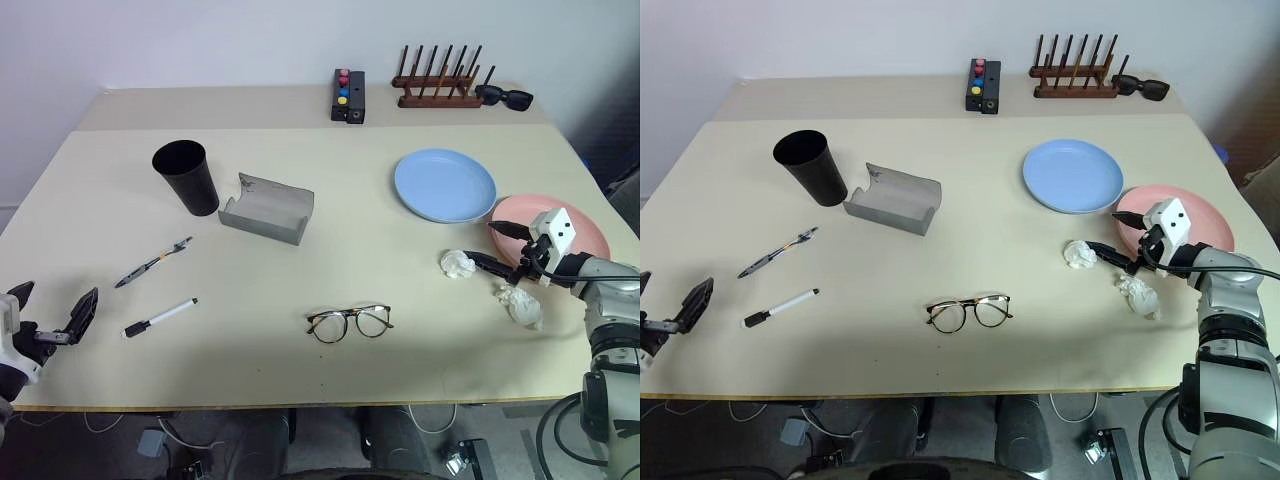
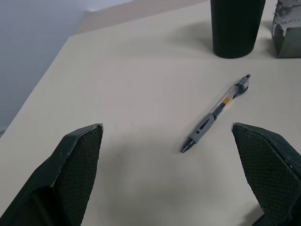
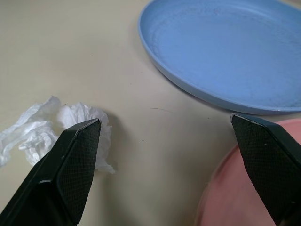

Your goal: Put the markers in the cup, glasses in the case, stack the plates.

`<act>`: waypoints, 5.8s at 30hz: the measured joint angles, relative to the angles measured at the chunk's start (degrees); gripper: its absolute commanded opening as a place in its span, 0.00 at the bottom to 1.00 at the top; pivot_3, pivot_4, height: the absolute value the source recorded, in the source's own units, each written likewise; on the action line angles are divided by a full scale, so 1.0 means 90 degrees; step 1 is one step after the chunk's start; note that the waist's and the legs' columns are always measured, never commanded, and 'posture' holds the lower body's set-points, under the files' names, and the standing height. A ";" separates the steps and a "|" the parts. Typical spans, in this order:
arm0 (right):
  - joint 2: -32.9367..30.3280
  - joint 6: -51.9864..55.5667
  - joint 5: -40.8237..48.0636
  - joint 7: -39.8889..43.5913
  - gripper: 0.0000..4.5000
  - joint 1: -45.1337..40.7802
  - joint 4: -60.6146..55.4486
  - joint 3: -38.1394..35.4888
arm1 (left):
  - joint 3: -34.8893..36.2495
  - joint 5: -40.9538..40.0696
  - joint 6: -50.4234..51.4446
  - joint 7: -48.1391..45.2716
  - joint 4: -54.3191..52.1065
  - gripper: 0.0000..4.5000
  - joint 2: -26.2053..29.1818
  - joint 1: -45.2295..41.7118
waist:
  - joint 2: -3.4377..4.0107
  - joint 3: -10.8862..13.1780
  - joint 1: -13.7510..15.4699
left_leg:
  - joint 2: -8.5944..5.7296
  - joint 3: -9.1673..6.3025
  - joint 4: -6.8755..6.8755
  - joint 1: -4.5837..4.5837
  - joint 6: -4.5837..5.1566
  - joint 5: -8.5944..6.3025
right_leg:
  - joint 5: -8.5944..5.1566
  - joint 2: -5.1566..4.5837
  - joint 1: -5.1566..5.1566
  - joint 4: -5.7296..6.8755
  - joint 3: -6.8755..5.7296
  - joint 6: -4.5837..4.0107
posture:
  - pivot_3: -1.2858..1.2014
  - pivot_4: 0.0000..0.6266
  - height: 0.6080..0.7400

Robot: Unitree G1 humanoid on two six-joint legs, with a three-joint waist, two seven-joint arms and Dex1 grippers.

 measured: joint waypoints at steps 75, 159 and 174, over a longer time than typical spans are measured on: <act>0.3284 0.3825 0.0673 -0.3356 1.00 0.0798 -0.7850 0.2716 | -0.2591 0.1732 -0.1902 0.1158 0.4287 0.01 0.0302 -0.7342 | -0.0022 0.0001 0.0006 | 0.0080 0.0057 0.0001 0.0004 -0.0013 0.0009 | 0.0082 0.0100 -0.0053 0.0014 0.0073 0.0023 | 0.52 0.24 0.99; 0.3209 0.3990 0.0693 -0.2949 1.00 0.0804 -0.7899 0.2782 | -0.5494 0.2397 0.0352 -0.4112 0.6495 0.14 0.3035 -0.6481 | -0.0020 0.0003 -0.0173 | 0.0086 0.0065 -0.0026 0.0001 -0.0014 0.0013 | 0.0075 0.0107 -0.0114 0.0086 0.0089 0.0014 | 0.52 0.24 0.99; 0.3208 0.4069 0.0749 -0.2867 1.00 0.0827 -0.7926 0.2789 | -0.3643 0.0841 0.0350 -0.4476 0.4062 0.02 0.2868 -0.5094 | -0.0023 0.0004 -0.0152 | 0.0087 0.0067 -0.0018 -0.0019 -0.0015 0.0013 | 0.0075 0.0103 -0.0129 0.0079 0.0098 0.0011 | 0.52 0.24 0.99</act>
